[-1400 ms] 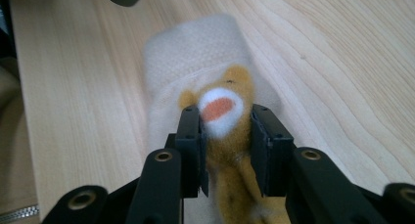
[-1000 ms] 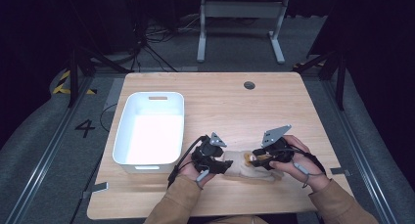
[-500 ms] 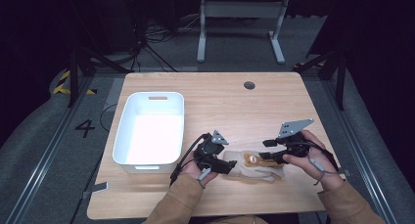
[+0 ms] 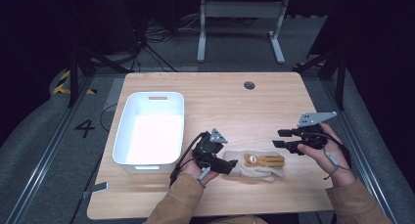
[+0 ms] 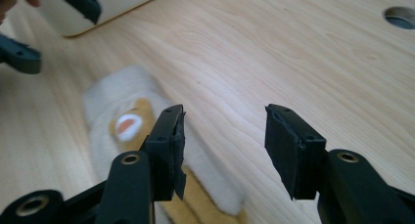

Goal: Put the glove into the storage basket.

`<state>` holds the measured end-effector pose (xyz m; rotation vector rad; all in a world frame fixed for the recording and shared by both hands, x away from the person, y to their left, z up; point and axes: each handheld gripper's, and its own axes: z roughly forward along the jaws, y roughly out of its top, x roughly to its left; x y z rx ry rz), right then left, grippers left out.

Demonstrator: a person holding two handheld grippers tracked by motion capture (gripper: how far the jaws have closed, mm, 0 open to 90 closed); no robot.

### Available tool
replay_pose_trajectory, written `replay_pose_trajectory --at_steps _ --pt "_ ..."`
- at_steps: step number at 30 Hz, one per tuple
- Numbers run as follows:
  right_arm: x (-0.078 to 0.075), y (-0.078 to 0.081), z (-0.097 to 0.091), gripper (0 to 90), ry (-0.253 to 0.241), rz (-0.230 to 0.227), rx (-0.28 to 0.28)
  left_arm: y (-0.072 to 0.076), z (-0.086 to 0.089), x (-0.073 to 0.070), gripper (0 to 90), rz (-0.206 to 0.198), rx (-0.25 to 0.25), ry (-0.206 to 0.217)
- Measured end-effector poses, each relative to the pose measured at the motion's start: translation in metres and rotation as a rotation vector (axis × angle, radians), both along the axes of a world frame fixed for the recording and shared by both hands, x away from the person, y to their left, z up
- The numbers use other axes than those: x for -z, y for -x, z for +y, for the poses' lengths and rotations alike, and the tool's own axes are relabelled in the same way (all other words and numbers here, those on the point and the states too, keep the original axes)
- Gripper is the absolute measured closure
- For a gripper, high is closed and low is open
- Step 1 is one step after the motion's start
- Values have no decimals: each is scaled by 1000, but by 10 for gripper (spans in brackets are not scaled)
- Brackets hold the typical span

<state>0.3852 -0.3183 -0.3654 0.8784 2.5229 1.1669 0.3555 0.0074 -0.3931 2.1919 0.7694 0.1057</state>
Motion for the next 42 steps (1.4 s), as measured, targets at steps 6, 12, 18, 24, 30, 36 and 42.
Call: replay_pose_trajectory --at_steps 6,12,18,24,30,36,42 --pt "0 -6 -18 482 0 -14 114 -1 0 -2 179 -7 -2 2" --pt "4 -12 -33 474 10 -22 176 0 -3 -3 151 -11 30 17" --pt "6 -15 -40 473 4 -12 190 0 -6 -8 135 -34 52 12" --pt "6 -16 -43 473 -3 -10 196 -2 -14 -6 129 -52 91 -42" --pt "7 -16 -44 473 -10 -7 196 -5 -20 -7 119 -57 122 -46" --pt "7 -17 -45 459 -17 -7 199 -8 -34 -1 79 -114 167 -94" --pt "8 -17 -45 454 -17 -8 196 -15 -43 13 52 -71 196 -117"
